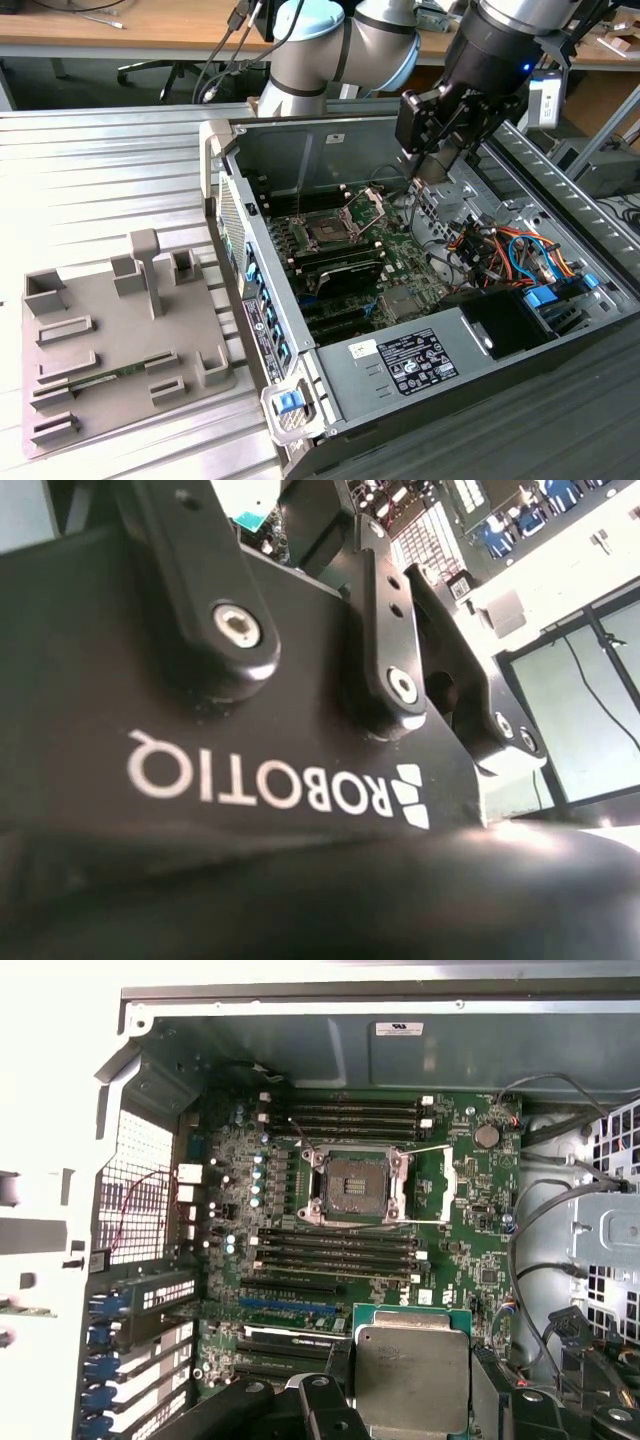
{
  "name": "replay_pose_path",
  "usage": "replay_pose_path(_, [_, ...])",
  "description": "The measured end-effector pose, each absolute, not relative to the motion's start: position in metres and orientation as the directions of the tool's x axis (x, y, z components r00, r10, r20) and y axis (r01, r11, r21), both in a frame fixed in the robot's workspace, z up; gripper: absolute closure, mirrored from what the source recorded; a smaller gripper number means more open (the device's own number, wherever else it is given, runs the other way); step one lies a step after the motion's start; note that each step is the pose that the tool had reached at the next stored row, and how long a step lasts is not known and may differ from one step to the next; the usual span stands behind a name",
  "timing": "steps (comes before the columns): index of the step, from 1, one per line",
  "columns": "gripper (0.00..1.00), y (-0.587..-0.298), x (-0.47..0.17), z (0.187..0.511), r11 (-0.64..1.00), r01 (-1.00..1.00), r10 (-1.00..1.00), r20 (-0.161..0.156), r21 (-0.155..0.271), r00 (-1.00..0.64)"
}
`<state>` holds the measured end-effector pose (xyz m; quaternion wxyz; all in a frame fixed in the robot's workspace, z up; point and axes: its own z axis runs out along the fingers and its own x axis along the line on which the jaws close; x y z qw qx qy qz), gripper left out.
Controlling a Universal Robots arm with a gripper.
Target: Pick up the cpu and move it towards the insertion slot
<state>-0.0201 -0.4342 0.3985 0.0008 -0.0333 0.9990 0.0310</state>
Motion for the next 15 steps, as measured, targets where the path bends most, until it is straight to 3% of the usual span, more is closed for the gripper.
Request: replay_pose_path(15, [0.45,-0.4292,-0.0201,0.3951,0.996,-0.067,-0.066,-0.004,0.062,-0.998])
